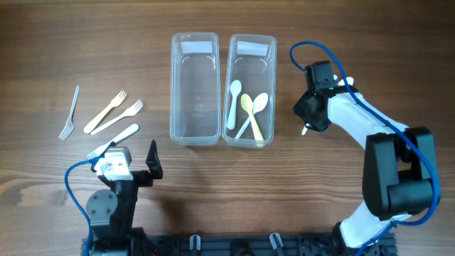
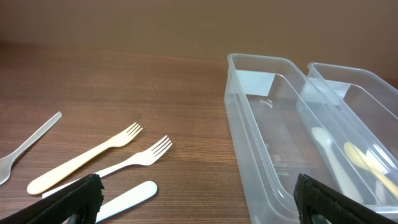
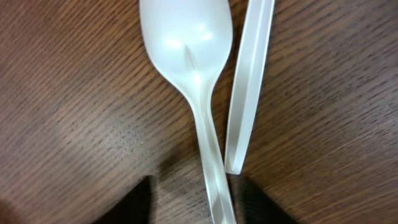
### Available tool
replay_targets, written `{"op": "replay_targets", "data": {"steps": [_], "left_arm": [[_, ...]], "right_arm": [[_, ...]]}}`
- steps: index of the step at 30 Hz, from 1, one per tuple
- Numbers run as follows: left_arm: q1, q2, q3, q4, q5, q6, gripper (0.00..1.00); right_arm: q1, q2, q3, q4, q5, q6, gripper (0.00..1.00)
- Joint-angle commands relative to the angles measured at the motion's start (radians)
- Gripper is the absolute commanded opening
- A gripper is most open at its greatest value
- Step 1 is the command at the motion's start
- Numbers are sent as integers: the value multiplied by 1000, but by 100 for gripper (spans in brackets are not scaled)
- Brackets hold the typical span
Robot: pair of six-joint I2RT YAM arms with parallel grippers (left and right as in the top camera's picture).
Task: Pack container
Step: 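Move the right gripper to the last white spoon and grasp it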
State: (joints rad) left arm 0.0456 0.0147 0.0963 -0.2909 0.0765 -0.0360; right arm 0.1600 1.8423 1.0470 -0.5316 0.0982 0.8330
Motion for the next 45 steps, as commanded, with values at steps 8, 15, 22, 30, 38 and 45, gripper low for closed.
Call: {"op": "replay_targets", "data": {"steps": [8, 15, 22, 30, 38, 45], "left_arm": [[-5, -8, -7, 3, 8, 2, 100], [-5, -8, -7, 3, 8, 2, 100], [-5, -8, -7, 3, 9, 2, 100], [-5, -8, -7, 3, 9, 2, 100], [-5, -8, -7, 3, 8, 2, 100], [-5, -8, -7, 3, 8, 2, 100]], "right_arm": [[2, 63, -21, -39, -55, 10, 4], [14, -145, -18, -30, -55, -182, 4], [81, -509, -18, 26, -98, -375, 4], [196, -613, -19, 90, -192, -438, 4], [198, -526, -19, 35, 87, -438, 61], [122, -514, -19, -4, 104, -550, 75]]}}
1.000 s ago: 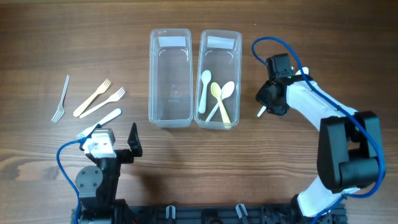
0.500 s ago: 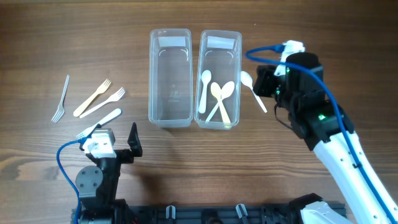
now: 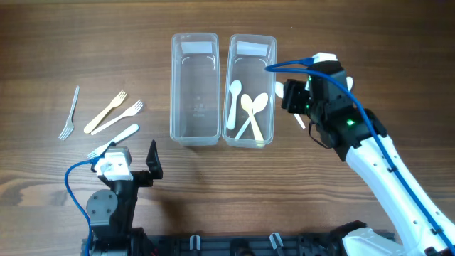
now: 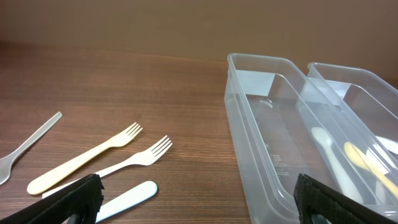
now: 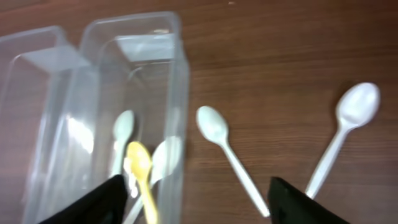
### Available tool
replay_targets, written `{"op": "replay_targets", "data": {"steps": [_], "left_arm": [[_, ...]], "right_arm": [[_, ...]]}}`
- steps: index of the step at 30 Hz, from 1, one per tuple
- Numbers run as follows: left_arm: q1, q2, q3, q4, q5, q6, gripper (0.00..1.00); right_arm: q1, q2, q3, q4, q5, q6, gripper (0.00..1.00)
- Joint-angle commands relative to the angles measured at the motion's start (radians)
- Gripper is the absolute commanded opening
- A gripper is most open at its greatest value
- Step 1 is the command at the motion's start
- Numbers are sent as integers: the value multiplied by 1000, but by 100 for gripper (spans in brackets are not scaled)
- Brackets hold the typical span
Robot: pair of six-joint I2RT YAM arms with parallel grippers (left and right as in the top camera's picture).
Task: Pack container
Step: 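Move the right gripper to the last white spoon and grasp it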
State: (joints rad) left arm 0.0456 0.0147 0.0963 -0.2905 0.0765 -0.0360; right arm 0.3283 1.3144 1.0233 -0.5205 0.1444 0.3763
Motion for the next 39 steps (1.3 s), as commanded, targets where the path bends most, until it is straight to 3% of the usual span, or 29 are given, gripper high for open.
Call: {"op": "replay_targets", "data": {"steps": [1, 8, 13, 17, 30, 33, 35, 39], "left_arm": [[-5, -8, -7, 3, 9, 2, 100], [-5, -8, -7, 3, 8, 2, 100], [-5, -8, -7, 3, 8, 2, 100], [-5, -8, -7, 3, 9, 2, 100], [-5, -8, -7, 3, 8, 2, 100], [-5, -8, -7, 3, 9, 2, 100], [-5, -8, -7, 3, 9, 2, 100], [-5, -8, -7, 3, 8, 2, 100]], "right_arm": [[-73, 24, 4, -19, 56, -119, 75], [-238, 150, 4, 14, -207, -331, 75], [-251, 286, 4, 73, -232, -609, 84], [-251, 366, 4, 91, -324, -747, 84], [-251, 565, 3, 125, -387, -769, 73], [-251, 605, 3, 137, -402, -764, 69], [-251, 612, 3, 141, -401, -757, 61], [-251, 610, 3, 143, -401, -738, 33]]}}
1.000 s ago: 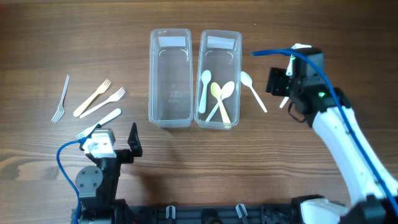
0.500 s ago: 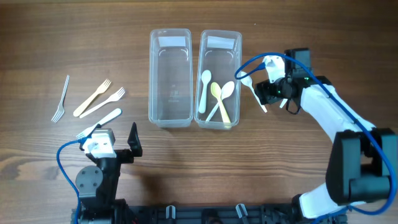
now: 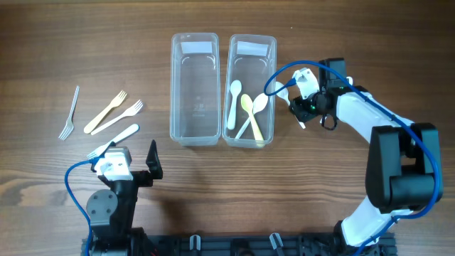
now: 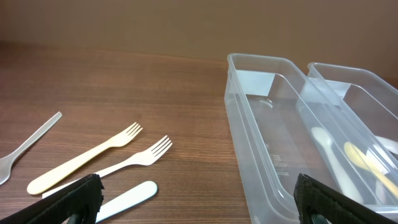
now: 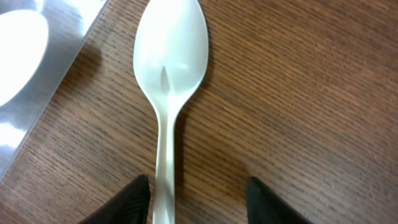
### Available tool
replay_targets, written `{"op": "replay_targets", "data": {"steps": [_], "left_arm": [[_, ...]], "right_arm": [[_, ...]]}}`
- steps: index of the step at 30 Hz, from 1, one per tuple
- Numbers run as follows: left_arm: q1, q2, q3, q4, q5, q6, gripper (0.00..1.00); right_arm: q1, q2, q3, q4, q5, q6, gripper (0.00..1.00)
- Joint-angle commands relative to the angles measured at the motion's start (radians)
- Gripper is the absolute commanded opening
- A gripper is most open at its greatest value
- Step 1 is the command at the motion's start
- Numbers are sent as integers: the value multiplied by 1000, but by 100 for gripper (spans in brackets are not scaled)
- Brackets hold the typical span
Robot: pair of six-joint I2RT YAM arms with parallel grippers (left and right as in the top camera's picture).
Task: Pack container
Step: 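Move the right gripper to the last white spoon and grasp it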
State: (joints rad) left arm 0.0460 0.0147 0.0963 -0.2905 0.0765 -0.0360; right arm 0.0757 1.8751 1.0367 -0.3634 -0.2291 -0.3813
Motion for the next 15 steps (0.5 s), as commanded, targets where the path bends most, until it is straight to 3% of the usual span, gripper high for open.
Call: {"op": "replay_targets", "data": {"steps": [1, 6, 12, 15], "left_arm": [[-5, -8, -7, 3, 8, 2, 100], [-5, -8, -7, 3, 8, 2, 100], [-5, -8, -7, 3, 8, 2, 100], [-5, -8, -7, 3, 9, 2, 100]], "right_arm": [[2, 49, -10, -16, -27, 25, 25], [2, 49, -10, -26, -27, 30, 4], [2, 45, -10, -38, -27, 50, 5], [2, 6, -8, -41, 26, 145, 4]]}}
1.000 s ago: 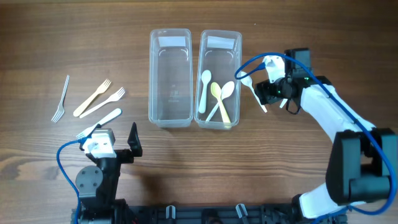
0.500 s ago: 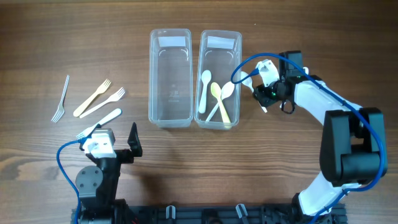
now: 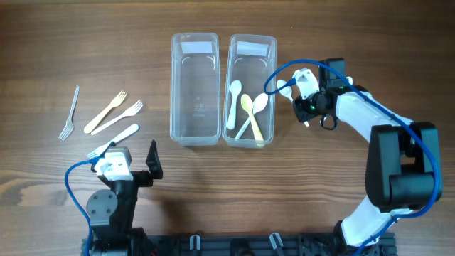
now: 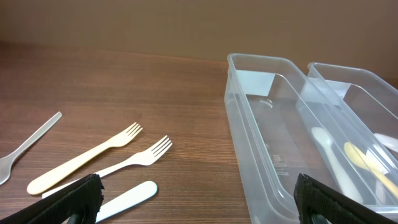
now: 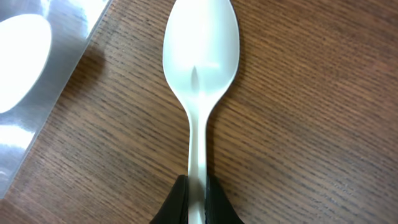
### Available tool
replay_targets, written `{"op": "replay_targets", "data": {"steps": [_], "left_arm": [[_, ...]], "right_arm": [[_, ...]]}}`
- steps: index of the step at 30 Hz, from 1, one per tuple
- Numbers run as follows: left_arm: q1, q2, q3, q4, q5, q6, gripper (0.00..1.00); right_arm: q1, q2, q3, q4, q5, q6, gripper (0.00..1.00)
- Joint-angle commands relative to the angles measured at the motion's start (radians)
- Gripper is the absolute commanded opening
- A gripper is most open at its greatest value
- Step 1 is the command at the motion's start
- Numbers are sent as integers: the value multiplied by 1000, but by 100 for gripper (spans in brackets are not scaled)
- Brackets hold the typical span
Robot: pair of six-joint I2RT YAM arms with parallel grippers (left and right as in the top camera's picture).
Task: Pack container
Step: 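Move the right gripper to the last white spoon and grasp it, then place the white spoon into the right container and release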
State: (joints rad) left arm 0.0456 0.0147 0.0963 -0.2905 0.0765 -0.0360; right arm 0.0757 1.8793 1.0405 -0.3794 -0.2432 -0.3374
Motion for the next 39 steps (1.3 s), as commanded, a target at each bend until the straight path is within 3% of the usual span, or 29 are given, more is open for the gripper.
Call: {"op": "replay_targets", "data": {"steps": [1, 9, 15, 21, 29, 30, 32, 33, 35, 39], "left_arm": [[-5, -8, -7, 3, 8, 2, 100], [-5, -8, -7, 3, 9, 2, 100], [-5, -8, -7, 3, 8, 2, 100], [-5, -8, -7, 3, 8, 2, 100], [-5, -8, -7, 3, 9, 2, 100], [-5, -8, -7, 3, 8, 2, 100], [-5, -8, -7, 3, 9, 2, 100], [-5, -8, -7, 3, 9, 2, 100], [-5, -8, -7, 3, 8, 2, 100], [-5, -8, -7, 3, 9, 2, 100]], "right_arm": [[2, -20, -8, -27, 55, 123, 4], [2, -361, 9, -53, 160, 247, 4], [55, -549, 9, -51, 17, 351, 4], [196, -534, -5, -5, -3, 527, 4], [308, -377, -10, 96, -2, 683, 4], [308, -363, -10, 96, -2, 682, 14], [307, -344, -10, 95, -2, 680, 43], [307, -340, -10, 95, -3, 680, 50], [307, -341, -9, 106, -19, 673, 55], [304, -394, 13, 115, -23, 667, 55]]}}
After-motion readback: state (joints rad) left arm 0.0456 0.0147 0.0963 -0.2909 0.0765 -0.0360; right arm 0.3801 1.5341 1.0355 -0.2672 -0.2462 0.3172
